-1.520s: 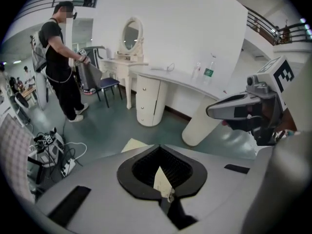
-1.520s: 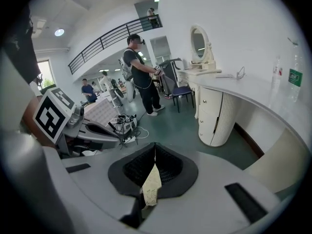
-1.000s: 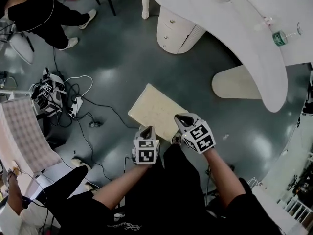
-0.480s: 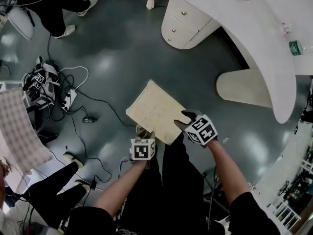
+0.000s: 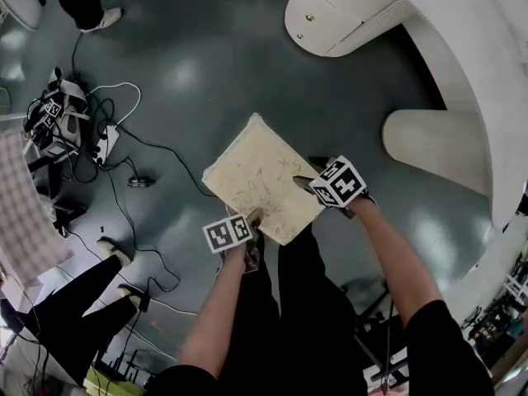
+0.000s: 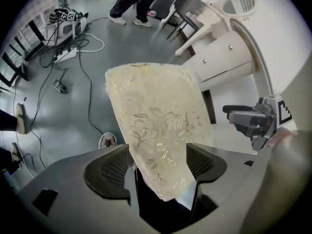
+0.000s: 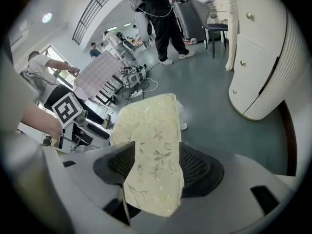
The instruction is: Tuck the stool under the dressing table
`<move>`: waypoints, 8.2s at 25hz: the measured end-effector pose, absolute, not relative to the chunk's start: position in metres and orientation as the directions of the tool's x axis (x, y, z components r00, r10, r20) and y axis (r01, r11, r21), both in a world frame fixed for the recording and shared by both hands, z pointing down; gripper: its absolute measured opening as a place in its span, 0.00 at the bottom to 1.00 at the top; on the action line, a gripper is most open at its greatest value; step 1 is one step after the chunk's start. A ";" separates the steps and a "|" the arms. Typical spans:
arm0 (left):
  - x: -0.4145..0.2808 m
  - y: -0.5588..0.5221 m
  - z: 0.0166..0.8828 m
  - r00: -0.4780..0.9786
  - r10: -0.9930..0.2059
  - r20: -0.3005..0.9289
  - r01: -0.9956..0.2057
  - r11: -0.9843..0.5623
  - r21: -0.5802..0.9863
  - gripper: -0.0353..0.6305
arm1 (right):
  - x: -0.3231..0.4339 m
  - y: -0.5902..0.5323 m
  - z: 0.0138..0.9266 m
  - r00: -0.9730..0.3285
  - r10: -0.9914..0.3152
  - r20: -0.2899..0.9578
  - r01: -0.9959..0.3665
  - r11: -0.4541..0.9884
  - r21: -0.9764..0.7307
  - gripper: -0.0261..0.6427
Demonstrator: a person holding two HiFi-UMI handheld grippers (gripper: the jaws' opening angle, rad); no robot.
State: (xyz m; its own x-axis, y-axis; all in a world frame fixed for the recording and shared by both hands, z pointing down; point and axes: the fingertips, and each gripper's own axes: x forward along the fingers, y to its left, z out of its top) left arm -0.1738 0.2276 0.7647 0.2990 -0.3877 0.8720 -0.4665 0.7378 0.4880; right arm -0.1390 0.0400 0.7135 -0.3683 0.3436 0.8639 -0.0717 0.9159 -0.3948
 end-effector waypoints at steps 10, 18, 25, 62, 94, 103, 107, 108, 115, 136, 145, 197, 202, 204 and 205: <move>-0.173 0.227 0.792 0.242 -0.309 0.920 -0.466 0.795 0.389 0.68 | -0.149 0.035 0.771 -0.332 0.433 0.838 -0.053 0.879 -0.475 0.43; -0.175 0.240 0.811 0.303 -0.385 0.872 -0.382 0.789 0.482 0.80 | -0.146 0.044 0.798 -0.291 0.532 0.795 -0.060 0.819 -0.570 0.48; -0.168 0.213 0.820 0.370 -0.577 0.728 -0.187 0.721 0.667 0.85 | -0.145 0.050 0.804 -0.305 0.627 0.717 -0.096 0.729 -0.678 0.49; -0.134 -0.059 0.823 0.573 -0.135 0.809 -0.808 0.072 0.584 0.87 | 0.020 -0.096 0.805 -0.693 -0.081 0.716 -0.709 0.252 -0.658 0.49; -0.049 -0.291 0.825 0.599 -0.015 0.801 -0.770 -0.288 0.570 0.88 | 0.105 -0.259 0.809 -0.580 -0.461 0.672 -0.749 -0.023 -0.662 0.49; -0.045 -0.339 0.826 0.621 -0.041 0.783 -0.755 -0.300 0.583 0.88 | 0.109 -0.307 0.807 -0.554 -0.495 0.669 -0.765 -0.014 -0.644 0.49; -0.042 -0.360 0.825 0.625 -0.066 0.778 -0.754 -0.306 0.581 0.89 | 0.112 -0.327 0.806 -0.541 -0.519 0.662 -0.770 -0.011 -0.638 0.49; -0.042 -0.366 0.825 0.626 -0.069 0.777 -0.754 -0.310 0.579 0.89 | 0.112 -0.333 0.805 -0.539 -0.524 0.659 -0.770 -0.010 -0.638 0.49; -0.037 -0.401 0.826 0.630 -0.092 0.771 -0.749 -0.337 0.571 0.89 | 0.117 -0.363 0.806 -0.515 -0.561 0.648 -0.778 -0.013 -0.629 0.49; -0.038 -0.460 0.823 0.648 -0.327 0.688 -0.758 -0.369 0.538 0.91 | 0.120 -0.427 0.803 -0.431 -0.654 0.622 -0.840 0.037 -0.542 0.49; -0.035 -0.466 0.823 0.642 -0.305 0.703 -0.758 -0.391 0.523 0.91 | 0.122 -0.429 0.798 -0.395 -0.692 0.604 -0.861 0.049 -0.507 0.49; -0.060 -0.400 0.683 0.471 -0.851 0.233 -0.862 -0.500 -0.082 0.06 | 0.054 -0.396 0.673 -0.444 -0.877 0.181 -0.867 0.472 0.159 0.06; -0.048 -0.395 0.692 0.459 -0.851 0.253 -0.847 -0.506 -0.164 0.06 | 0.036 -0.389 0.682 -0.502 -0.845 0.185 -0.832 0.530 0.164 0.05; -0.041 -0.392 0.700 0.462 -0.844 0.273 -0.837 -0.517 -0.181 0.06 | 0.031 -0.388 0.690 -0.511 -0.837 0.198 -0.824 0.542 0.167 0.05; -0.037 -0.390 0.705 0.466 -0.837 0.285 -0.830 -0.526 -0.187 0.06 | 0.028 -0.387 0.694 -0.513 -0.834 0.203 -0.821 0.546 0.167 0.05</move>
State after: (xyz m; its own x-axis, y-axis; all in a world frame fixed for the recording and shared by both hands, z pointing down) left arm -0.0374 -0.3902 0.7048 0.4663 -0.8374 0.2854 -0.8299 -0.5257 -0.1866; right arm 0.0284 -0.3873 0.6944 -0.5133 -0.8339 0.2029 -0.8210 0.5460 0.1668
